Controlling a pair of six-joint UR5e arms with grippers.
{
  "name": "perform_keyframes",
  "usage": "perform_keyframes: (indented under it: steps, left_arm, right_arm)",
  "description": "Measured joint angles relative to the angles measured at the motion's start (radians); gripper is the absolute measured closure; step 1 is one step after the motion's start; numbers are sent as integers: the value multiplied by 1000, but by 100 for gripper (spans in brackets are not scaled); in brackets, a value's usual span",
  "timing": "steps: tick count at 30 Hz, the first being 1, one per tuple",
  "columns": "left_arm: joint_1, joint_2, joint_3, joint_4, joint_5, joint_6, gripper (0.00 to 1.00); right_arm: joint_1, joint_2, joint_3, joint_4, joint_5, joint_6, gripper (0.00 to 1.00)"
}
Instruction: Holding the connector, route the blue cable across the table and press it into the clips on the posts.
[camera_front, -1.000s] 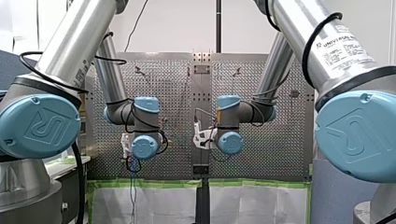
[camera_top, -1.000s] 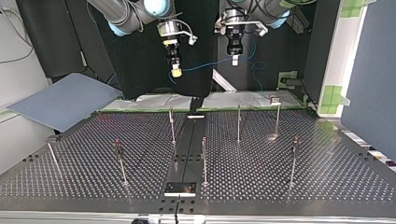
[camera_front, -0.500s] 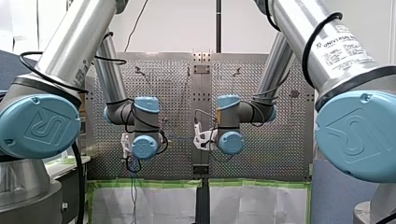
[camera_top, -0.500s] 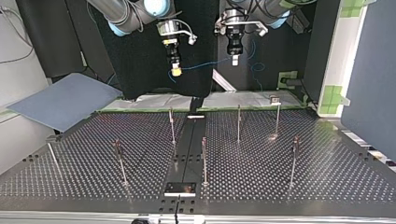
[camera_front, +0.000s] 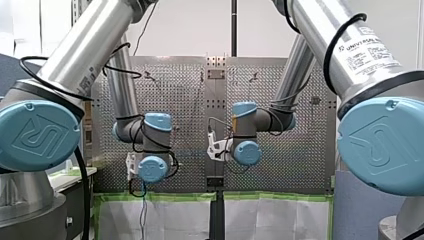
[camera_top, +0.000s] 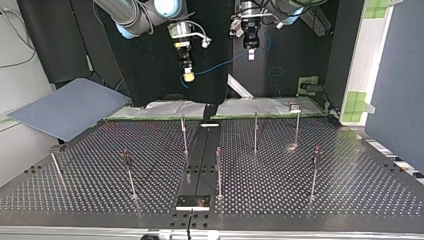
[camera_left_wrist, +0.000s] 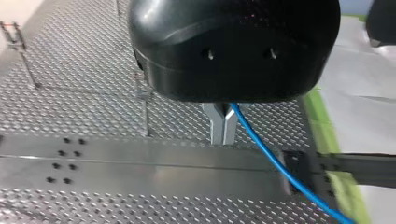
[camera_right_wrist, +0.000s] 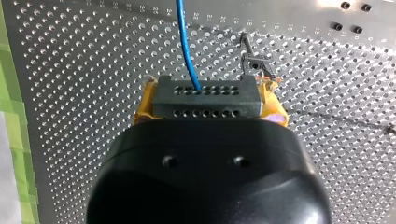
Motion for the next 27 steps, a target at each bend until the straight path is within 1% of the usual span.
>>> perform_keyframes:
  steps: [4, 14, 16, 17, 20, 22, 24, 27]
  left_arm:
    - [-3, -14, 0, 0, -20, 0, 100]
    - [-5, -16, -1, 1, -27, -1, 100]
    - [-12, -9, -5, 9, -34, -7, 100]
    - [-18, -3, -7, 12, -40, -11, 100]
    - [-40, 22, -9, 8, -65, -21, 100]
    - [-46, 38, -9, -2, -81, -22, 100]
    - [-39, 54, -9, -16, -97, -20, 100]
    - [-23, 75, -9, -36, -112, -11, 100]
  right_arm:
    - [0, 0, 0, 0, 0, 0, 100]
    - [1, 1, -1, 1, 1, -1, 100]
    - [5, 6, -7, 7, 7, -7, 100]
    - [7, 6, -14, 14, 14, -13, 100]
    - [15, -7, -38, 38, 24, -25, 100]
    - [18, -20, -54, 55, 22, -22, 100]
    - [21, -38, -70, 73, 10, -15, 100]
    - [26, -63, -93, 99, -12, 3, 100]
